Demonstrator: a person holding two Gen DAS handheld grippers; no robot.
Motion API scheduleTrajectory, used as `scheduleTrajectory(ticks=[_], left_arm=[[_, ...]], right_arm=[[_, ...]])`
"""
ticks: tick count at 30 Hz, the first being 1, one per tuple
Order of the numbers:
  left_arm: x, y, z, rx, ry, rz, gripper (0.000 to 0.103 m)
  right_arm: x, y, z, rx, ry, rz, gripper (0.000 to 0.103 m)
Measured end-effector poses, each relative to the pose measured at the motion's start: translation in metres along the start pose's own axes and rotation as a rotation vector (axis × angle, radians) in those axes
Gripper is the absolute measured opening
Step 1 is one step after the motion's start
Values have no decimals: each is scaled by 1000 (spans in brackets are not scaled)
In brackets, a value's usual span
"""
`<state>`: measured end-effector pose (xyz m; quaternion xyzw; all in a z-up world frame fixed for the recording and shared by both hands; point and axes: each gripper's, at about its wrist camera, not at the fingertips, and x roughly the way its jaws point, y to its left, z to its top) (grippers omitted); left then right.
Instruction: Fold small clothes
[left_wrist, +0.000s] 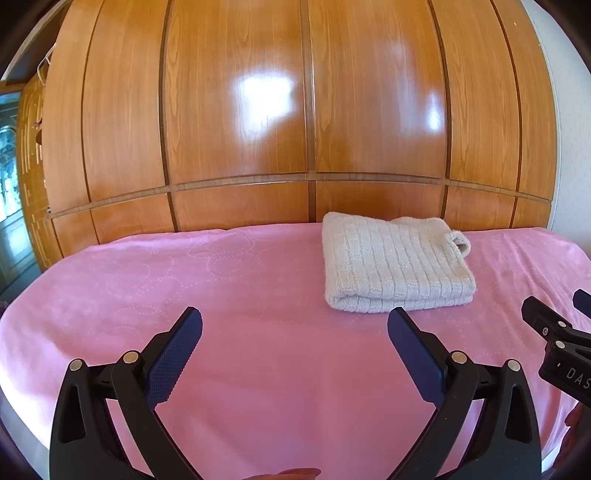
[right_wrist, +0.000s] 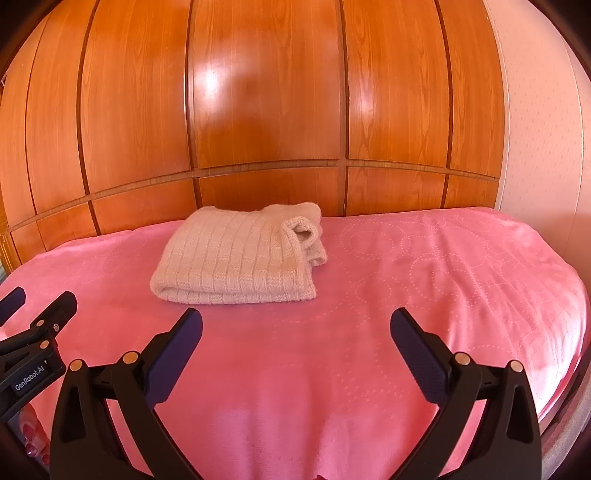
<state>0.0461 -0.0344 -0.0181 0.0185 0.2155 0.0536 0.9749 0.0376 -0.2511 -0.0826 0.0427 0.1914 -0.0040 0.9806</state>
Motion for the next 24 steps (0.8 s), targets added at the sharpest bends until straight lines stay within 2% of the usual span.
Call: scheduleTrajectory(ticks=[24], left_arm=[[4, -1, -4, 1, 19, -31, 100]], right_arm=[[1, 0, -1, 1, 5, -2, 101]])
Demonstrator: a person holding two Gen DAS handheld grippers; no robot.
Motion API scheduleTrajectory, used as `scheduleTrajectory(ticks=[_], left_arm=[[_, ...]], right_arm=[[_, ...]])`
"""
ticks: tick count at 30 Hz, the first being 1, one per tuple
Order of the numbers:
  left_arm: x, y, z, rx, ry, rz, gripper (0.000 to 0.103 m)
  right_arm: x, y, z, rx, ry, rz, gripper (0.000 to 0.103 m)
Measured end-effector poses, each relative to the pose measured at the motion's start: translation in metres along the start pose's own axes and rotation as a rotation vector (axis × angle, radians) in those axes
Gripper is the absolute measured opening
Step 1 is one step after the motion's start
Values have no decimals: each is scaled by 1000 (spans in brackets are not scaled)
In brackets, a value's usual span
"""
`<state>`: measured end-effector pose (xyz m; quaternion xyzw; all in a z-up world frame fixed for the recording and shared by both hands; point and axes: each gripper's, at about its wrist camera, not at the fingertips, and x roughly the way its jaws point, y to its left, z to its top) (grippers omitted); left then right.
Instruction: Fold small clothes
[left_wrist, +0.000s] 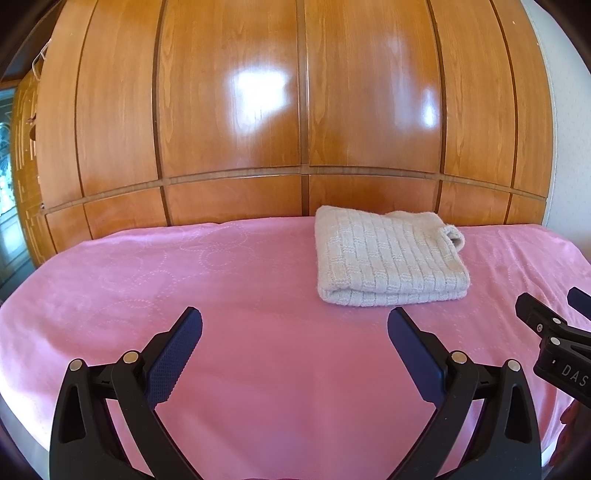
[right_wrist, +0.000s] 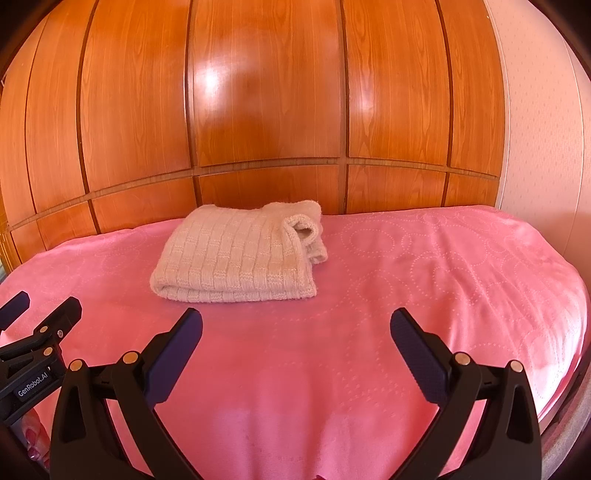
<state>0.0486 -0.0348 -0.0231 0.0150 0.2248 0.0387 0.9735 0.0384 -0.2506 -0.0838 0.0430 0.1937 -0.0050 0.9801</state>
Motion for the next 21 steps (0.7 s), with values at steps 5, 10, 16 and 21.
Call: scheduleTrajectory(ticks=[5, 10, 16, 21], left_arm=[[0, 0, 0, -1, 2, 0, 100], [1, 0, 0, -6, 6, -7, 100], [2, 0, 0, -5, 10, -13, 100], [0, -3, -1, -6, 11, -15, 100]], right_arm=[[1, 0, 0, 1, 1, 0, 101], [1, 1, 0, 2, 3, 1, 101], [1, 0, -1, 3, 9, 4, 101], [1, 1, -2, 6, 14, 2, 101]])
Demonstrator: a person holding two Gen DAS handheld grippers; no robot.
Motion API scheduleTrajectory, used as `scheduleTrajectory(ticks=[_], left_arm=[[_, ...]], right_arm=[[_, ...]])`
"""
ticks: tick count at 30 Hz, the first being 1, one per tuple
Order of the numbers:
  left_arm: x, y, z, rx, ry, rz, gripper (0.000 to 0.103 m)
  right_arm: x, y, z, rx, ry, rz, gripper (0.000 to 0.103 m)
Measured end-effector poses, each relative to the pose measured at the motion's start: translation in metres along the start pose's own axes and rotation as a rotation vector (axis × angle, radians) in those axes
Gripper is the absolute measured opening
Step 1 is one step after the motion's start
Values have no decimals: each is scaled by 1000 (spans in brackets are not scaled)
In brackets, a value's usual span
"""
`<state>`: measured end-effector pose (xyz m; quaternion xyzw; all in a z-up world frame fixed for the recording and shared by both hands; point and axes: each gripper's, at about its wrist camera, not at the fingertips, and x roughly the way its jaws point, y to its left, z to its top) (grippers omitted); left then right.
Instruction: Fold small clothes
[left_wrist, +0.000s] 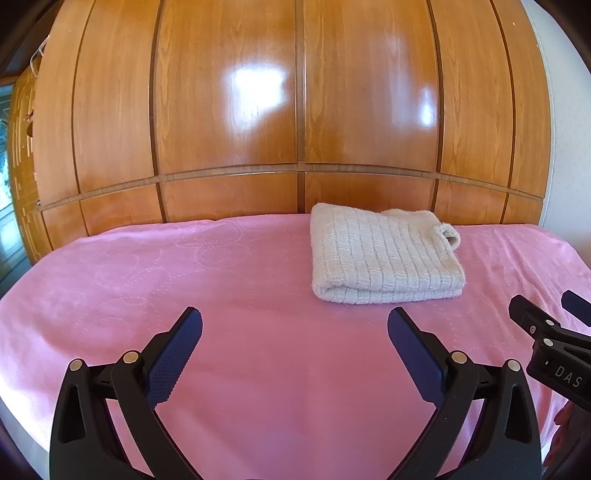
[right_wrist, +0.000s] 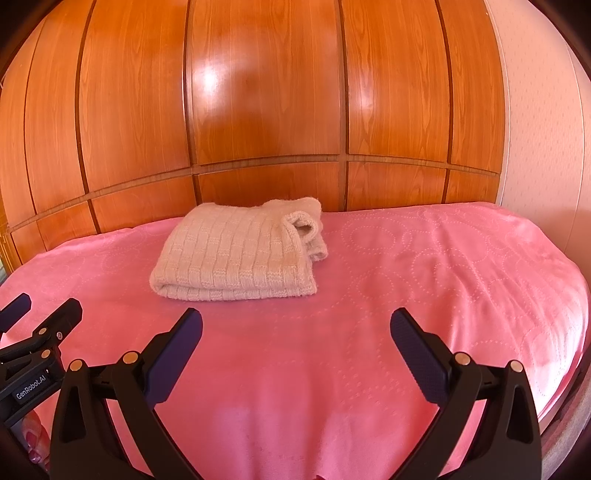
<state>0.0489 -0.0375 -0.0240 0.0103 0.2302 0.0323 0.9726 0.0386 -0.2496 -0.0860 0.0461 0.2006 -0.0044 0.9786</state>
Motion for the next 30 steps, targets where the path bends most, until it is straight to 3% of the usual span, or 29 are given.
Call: scheduleTrajectory(ticks=[30], left_arm=[[3, -7, -4, 0, 46, -81, 100]], right_arm=[[5, -1, -2, 11, 20, -1, 101]])
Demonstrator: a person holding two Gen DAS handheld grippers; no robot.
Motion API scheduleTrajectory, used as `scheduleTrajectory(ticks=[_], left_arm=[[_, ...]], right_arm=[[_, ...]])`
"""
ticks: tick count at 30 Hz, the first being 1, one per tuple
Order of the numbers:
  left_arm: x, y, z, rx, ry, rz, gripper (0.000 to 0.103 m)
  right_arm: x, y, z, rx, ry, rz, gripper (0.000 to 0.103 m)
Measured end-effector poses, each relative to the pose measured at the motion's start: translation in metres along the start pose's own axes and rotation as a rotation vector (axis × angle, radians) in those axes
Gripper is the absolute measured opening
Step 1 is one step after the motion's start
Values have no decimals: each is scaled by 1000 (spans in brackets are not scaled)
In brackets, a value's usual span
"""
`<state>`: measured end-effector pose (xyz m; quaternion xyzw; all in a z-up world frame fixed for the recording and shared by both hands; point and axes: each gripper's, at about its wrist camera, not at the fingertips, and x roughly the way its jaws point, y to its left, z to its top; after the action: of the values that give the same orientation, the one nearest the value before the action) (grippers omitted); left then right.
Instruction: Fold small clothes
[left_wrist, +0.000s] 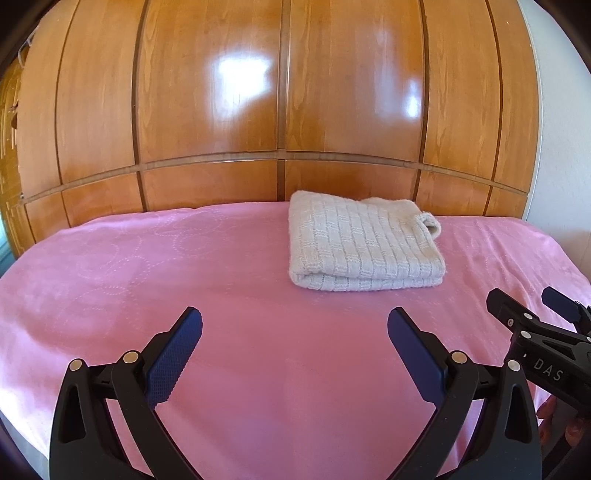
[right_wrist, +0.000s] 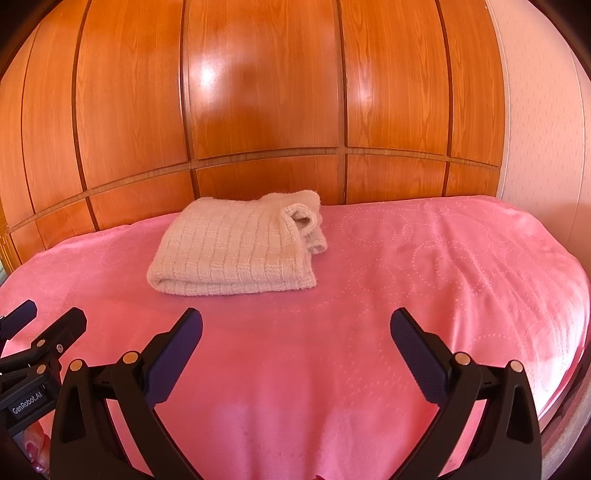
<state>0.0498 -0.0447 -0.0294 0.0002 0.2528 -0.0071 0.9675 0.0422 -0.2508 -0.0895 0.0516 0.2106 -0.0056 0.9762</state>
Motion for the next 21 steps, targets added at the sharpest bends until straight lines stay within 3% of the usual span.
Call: scheduleTrajectory(ticks=[21], left_arm=[[5, -6, -3, 16, 11, -19, 100]], right_arm=[[8, -3, -5, 6, 26, -7, 101]])
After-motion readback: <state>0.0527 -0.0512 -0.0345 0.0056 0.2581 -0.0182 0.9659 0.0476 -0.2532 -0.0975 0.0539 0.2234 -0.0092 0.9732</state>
